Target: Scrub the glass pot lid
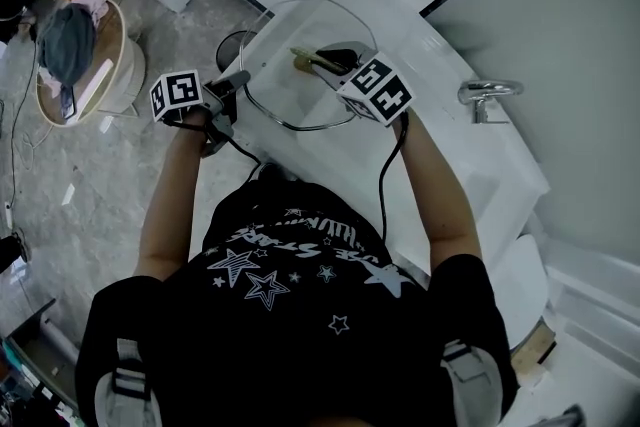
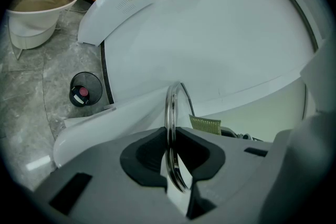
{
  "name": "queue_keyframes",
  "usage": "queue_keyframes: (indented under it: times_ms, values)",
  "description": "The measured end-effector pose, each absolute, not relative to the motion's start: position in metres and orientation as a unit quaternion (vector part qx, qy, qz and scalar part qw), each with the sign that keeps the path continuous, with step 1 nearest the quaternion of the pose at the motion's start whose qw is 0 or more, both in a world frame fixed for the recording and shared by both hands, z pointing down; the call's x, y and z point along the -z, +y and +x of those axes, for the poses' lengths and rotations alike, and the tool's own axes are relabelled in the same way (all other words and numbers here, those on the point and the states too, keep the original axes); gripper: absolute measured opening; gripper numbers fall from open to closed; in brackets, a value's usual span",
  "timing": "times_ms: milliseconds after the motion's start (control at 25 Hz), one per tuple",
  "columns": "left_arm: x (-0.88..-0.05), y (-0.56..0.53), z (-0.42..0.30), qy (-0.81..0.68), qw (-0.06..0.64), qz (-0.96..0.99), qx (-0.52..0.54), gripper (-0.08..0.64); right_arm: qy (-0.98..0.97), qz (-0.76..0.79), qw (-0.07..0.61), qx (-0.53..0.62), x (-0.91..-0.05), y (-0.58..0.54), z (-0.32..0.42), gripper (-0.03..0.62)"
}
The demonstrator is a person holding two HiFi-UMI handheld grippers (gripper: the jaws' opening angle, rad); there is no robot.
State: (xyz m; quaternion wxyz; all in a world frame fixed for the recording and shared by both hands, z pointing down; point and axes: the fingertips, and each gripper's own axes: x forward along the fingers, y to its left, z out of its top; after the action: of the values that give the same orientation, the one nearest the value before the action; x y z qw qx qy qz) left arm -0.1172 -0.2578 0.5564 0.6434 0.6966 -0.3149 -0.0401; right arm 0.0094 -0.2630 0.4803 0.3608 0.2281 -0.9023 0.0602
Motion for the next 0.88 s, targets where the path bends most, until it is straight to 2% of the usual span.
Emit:
queue_keyframes:
  times_ms: [160,400,640,880]
  values:
    - [-0.556,-0.258,-0.117,-0.317,0.643,0.697,0.038,0.063,-0.883,0.227,0.409,0.035,-0.484,-0.284,0.019,0.071]
    - [-0.556,-0.257,-0.118,-0.32,0.643,0.695,0.033,0.063,-0.87,0.203,0.435,0.111,-0.495,-0.299,0.02,0.067]
    - [-0.557,-0.257,-0.116,-0.324,0.643,0.694,0.029,0.063,-0.867,0.205,0.438,0.124,-0.508,-0.312,0.029,0.067]
    - [-0.558,-0.258,-0.116,-0.324,0.645,0.691,0.027,0.063,-0.868,0.224,0.435,0.087,-0.516,-0.319,0.041,0.067]
